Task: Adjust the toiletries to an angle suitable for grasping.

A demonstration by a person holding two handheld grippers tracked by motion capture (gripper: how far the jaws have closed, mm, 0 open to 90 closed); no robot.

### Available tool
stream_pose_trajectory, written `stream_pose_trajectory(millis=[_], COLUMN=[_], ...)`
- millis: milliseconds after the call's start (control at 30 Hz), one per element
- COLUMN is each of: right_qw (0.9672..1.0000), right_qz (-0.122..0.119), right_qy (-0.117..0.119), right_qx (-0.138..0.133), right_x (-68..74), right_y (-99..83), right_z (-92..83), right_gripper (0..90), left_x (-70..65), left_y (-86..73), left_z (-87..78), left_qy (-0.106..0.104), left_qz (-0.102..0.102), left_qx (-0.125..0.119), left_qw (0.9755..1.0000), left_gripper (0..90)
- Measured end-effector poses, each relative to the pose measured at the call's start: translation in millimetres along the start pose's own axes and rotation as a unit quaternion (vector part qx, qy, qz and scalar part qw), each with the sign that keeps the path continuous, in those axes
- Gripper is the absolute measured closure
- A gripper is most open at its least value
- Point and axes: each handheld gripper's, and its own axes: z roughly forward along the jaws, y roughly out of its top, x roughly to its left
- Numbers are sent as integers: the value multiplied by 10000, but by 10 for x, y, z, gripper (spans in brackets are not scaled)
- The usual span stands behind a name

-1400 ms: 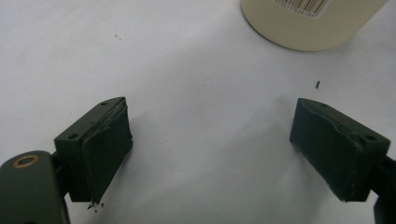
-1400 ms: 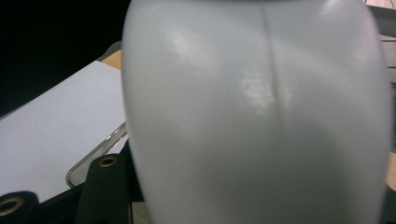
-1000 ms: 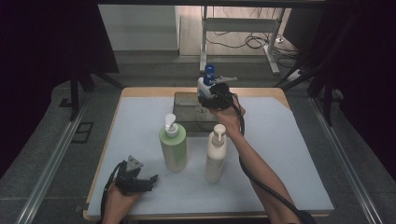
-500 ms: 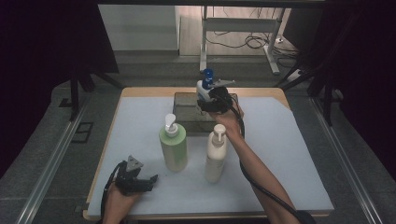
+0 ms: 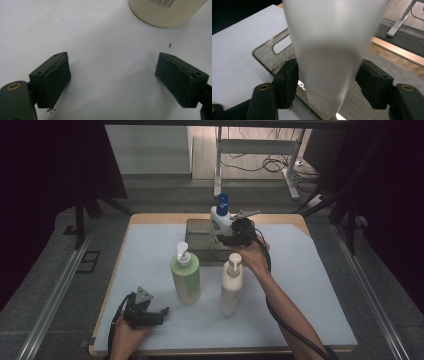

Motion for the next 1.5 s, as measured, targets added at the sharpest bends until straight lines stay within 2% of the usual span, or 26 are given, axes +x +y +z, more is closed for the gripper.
stream_pose_trajectory(millis=[167,300,333,467,667,700,733,767,800,833,867,900,933,1267,1500], right_qw=[10000,9997,9997,9997,9999,9998,9998,9998,9997,9997,9996,9996,9995,9989,9987], right_qz=[-10,-51,-109,-77,-64,-72,-72,-9,121,121,182,182,208,350,394], right_qy=[28,140,128,151,19,-129,-129,-165,-116,-116,-171,-171,-220,-283,-272], right_qx=[-77,-169,-166,-163,-95,-121,-121,-139,-151,-151,-126,-126,-124,116,144], right_x=[-26,-63,-79,-157,-237,-233,-233,-236,-254,-254,-265,-265,-275,-295,-263], right_y=[-86,-176,-220,-287,-305,-294,-294,-286,-272,-272,-258,-258,-251,-273,-287], right_z=[-109,-190,-225,-258,-250,-234,-234,-226,-196,-196,-149,-149,-109,136,201], right_gripper=[413,481,546,598,652,690,690,715,779,779,831,831,873,895,896], left_x=[0,0,0,-1,-1,-1,-1,-1,-1,-1,-1,-1,-1,0,0], left_y=[0,0,0,0,1,0,0,0,0,0,0,0,0,0,0], left_z=[0,0,0,0,0,0,0,0,0,0,0,0,0,0,0], left_qy=[-1,1,1,1,1,2,2,2,3,3,2,2,1,1,2], left_qz=[0,0,0,1,1,1,1,2,1,1,1,2,1,2,2], left_qx=[2,1,0,2,3,3,3,2,2,2,1,2,3,1,1], left_qw=[10000,10000,10000,10000,10000,10000,10000,10000,10000,10000,10000,10000,10000,10000,10000], left_gripper=[121,121,121,121,121,121,121,121,121,121,121,121,121,121,121])
